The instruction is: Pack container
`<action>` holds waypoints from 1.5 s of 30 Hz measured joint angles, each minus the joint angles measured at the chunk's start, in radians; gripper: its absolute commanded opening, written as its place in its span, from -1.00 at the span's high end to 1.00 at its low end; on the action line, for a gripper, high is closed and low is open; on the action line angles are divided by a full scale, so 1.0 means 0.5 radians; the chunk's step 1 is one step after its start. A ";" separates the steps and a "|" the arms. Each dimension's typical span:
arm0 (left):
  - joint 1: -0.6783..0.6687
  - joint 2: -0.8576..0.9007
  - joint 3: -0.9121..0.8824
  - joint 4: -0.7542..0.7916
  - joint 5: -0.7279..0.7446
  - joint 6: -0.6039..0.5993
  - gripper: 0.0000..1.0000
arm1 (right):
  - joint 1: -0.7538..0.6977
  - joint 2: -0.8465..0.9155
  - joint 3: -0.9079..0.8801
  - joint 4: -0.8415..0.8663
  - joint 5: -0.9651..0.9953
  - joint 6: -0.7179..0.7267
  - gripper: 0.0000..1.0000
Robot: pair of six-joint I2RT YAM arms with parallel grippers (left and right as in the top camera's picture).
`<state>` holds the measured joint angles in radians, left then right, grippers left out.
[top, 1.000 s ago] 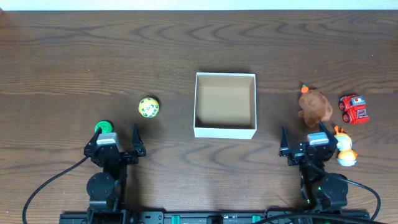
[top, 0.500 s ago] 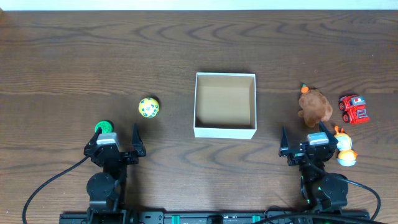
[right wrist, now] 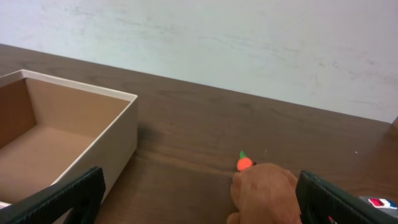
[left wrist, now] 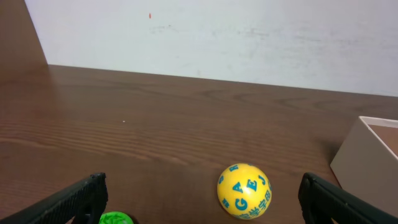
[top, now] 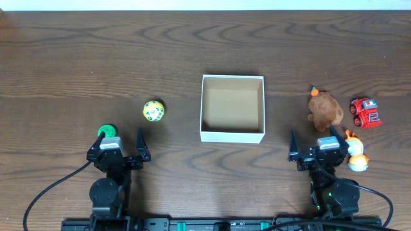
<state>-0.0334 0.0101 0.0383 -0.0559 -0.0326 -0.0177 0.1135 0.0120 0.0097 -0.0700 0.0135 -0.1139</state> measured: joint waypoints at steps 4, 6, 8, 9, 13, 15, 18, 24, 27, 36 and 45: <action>0.000 0.000 0.000 0.001 0.000 0.000 -0.96 | 0.000 0.000 0.000 -0.002 -0.004 0.000 -0.98; 0.000 0.000 0.000 0.001 0.000 0.000 -0.96 | 0.000 0.000 0.000 -0.002 -0.006 0.001 -0.98; 0.000 0.000 0.000 0.001 0.000 0.000 -0.96 | 0.000 0.000 0.000 -0.002 -0.007 0.001 -0.99; 0.000 0.000 0.000 0.001 0.000 0.000 -0.96 | 0.000 0.000 0.000 -0.002 -0.008 0.001 -0.99; 0.000 0.000 0.001 0.001 0.000 0.000 -0.96 | 0.000 0.000 0.000 -0.002 -0.008 0.002 -0.98; 0.000 0.000 0.000 0.002 0.000 0.000 -0.96 | 0.000 0.000 0.000 -0.002 -0.008 0.002 -0.98; 0.000 0.000 0.000 0.002 0.000 0.000 -0.96 | 0.000 0.000 0.000 -0.002 -0.012 0.002 -0.98; 0.000 0.000 0.000 0.001 0.000 -0.001 -0.96 | 0.000 0.002 0.000 -0.005 -0.012 0.048 -0.98; 0.000 0.003 0.013 -0.018 -0.001 -0.008 -0.96 | 0.000 0.027 0.016 -0.056 -0.007 0.147 -0.98; 0.000 0.530 0.668 -0.506 -0.055 -0.061 -0.96 | -0.078 0.610 0.681 -0.551 0.109 0.259 -0.98; 0.000 1.463 1.614 -1.349 -0.089 -0.108 -0.96 | -0.530 1.897 2.274 -1.790 0.089 0.180 -0.98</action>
<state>-0.0334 0.7414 0.8452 -0.7303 -0.0772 -0.0719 -0.1516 0.9604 1.1465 -0.9649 0.0582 -0.0238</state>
